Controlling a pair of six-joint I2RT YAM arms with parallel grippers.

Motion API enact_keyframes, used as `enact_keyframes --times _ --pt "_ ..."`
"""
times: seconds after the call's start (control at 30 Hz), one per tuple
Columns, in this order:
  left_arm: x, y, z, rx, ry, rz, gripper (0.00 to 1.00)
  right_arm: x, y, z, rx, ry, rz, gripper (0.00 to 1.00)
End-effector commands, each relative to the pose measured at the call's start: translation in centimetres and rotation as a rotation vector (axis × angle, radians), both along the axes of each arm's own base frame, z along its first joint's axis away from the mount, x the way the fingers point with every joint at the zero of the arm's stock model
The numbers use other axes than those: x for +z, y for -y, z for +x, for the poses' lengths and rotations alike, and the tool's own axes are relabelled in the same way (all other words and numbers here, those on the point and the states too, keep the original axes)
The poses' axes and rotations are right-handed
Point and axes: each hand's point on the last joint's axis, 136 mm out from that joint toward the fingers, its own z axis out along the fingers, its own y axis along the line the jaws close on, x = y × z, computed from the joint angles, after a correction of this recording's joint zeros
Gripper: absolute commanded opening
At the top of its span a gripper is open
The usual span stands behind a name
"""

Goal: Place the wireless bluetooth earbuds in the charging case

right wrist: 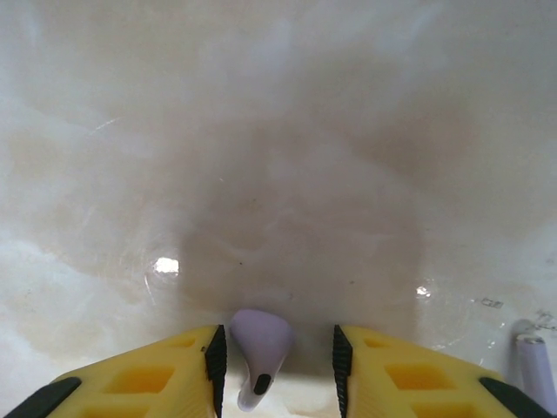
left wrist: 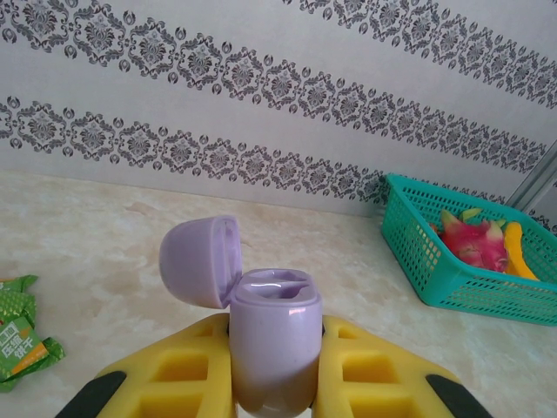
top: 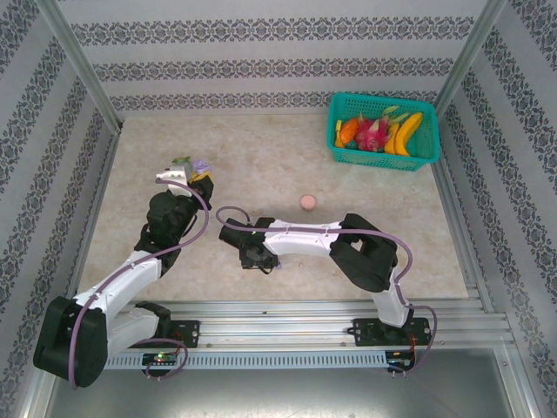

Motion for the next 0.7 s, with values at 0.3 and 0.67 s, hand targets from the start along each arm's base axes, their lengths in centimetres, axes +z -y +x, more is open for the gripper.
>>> enact_keyframes --times 0.3,0.67 --pt "1.8 -0.1 -0.3 0.001 0.06 -0.03 0.0 0.0 0.0 0.1 -0.018 0.022 -0.01 0.23" --pt "1.3 0.1 -0.3 -0.007 0.042 -0.031 0.0 2.8 1.1 1.9 -0.031 0.129 0.03 0.17"
